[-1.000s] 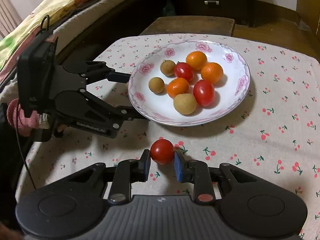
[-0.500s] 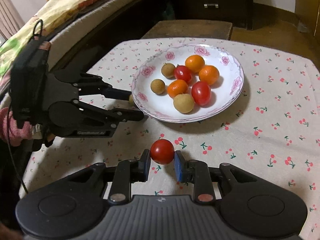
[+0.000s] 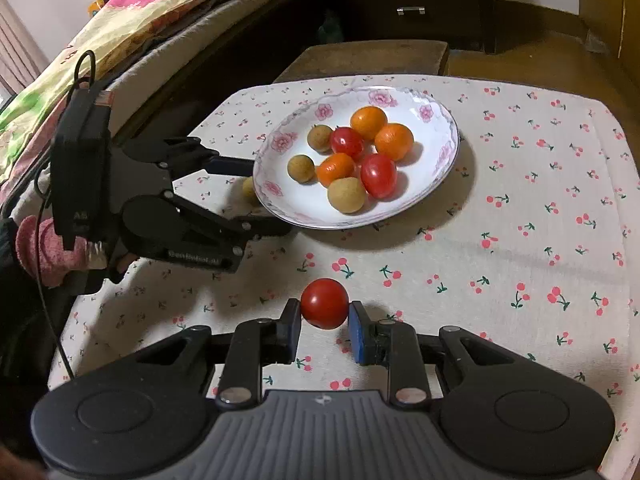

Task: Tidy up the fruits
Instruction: 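Close the right gripper on the red tomato while the left grasps the yellow fruit, then carry the tomato and yellow fruit over the white bowl and open both grippers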

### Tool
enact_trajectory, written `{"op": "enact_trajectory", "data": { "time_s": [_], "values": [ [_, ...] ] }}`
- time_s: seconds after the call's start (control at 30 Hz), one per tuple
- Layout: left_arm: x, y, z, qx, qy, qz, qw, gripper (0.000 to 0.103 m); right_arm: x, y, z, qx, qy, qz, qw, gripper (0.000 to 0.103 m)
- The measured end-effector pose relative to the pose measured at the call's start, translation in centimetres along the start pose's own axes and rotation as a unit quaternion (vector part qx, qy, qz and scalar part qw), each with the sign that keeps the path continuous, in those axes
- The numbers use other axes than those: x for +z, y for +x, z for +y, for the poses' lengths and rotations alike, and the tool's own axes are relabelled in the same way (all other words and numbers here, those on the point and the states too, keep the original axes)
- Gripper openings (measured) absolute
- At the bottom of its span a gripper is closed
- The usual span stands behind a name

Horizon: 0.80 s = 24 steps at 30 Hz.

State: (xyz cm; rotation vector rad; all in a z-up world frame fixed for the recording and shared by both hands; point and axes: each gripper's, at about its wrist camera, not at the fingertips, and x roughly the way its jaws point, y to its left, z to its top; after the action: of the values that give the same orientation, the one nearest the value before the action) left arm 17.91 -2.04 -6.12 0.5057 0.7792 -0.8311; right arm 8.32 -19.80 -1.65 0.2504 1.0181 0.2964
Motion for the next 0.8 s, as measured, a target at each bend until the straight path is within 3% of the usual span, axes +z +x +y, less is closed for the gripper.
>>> {"op": "enact_trajectory", "data": {
  "time_s": [0.1,0.37,0.43,0.5,0.63,0.7,0.77,0.8],
  "values": [
    [-0.1,-0.1,0.4,-0.015,-0.027,0.002,0.9995,0.067,0.2,0.5,-0.2,-0.001,0.001,0.003,1.0,0.027],
    [-1.1,-2.0,-0.2,0.013,-0.066,0.025,0.9974,0.037,0.4,0.4,0.5,-0.002,-0.008,-0.003,1.0,0.027],
    [-1.2,-2.3,0.1,0.018,-0.085,0.028,0.9958,0.035,0.5,0.3,0.7,-0.002,-0.011,-0.007,1.0,0.027],
    [-1.1,-2.2,0.2,0.02,-0.104,0.032,0.9939,0.035,0.6,0.3,0.9,-0.003,-0.011,-0.009,1.0,0.027],
    [-0.7,-2.0,-0.7,0.033,-0.094,0.035,0.9944,0.035,0.7,-0.2,1.2,-0.001,-0.017,-0.015,1.0,0.027],
    [-0.7,-2.0,-0.8,0.026,-0.102,0.034,0.9938,0.046,0.6,-0.2,1.1,-0.001,-0.015,-0.015,1.0,0.027],
    [-0.7,-2.1,-1.0,0.032,-0.096,0.029,0.9945,0.067,0.5,-0.3,0.9,0.0,-0.012,-0.015,1.0,0.027],
    [-0.7,-2.0,-1.1,0.036,-0.089,0.027,0.995,0.068,0.5,-0.4,0.8,-0.001,-0.011,-0.015,1.0,0.027]
  ]
}}
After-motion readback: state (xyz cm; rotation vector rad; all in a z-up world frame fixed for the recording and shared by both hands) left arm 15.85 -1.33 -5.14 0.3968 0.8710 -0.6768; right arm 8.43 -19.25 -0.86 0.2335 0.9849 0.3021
